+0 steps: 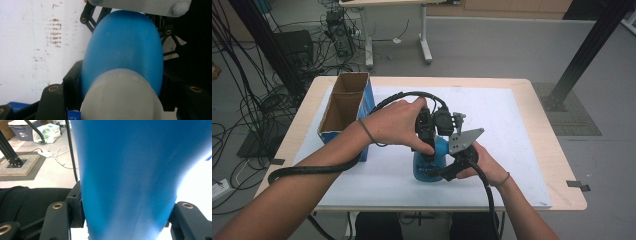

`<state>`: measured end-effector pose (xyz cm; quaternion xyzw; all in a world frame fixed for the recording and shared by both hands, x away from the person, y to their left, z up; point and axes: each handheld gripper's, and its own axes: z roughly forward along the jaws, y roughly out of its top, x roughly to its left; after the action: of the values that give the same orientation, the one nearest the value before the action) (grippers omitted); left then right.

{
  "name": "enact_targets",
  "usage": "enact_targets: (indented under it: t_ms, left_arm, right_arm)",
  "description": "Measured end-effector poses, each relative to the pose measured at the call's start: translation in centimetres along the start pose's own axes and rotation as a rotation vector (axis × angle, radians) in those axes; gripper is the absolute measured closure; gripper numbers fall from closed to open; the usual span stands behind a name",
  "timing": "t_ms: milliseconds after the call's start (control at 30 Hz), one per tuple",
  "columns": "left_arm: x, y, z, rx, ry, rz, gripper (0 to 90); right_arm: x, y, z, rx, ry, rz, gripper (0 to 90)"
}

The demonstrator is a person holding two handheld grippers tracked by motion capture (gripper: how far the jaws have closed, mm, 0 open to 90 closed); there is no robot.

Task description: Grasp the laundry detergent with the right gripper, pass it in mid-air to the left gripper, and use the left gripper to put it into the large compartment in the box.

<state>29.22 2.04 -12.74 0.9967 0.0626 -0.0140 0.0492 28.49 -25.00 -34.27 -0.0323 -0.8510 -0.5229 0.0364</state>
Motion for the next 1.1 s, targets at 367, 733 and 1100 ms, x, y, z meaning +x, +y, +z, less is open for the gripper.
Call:
enact_targets:
  t_ms: [367, 733, 1100]
  left_arm:
    - [0.01, 0.06, 0.01, 0.003, 0.0, 0.0, 37.0]
    - [0.0, -0.03, -0.05, 0.003, -0.001, -0.003, 36.9]
    - [-0.01, -0.08, -0.13, 0.003, -0.002, -0.004, 36.9]
  right_arm:
    - [-0.01, -0.01, 0.04, 0.0, 0.001, 0.0, 41.8]
    - [0.01, -0.01, 0.13, -0.003, 0.002, -0.003, 41.8]
    - [0.02, 0.12, 0.2, -0.001, 0.002, -0.005, 41.8]
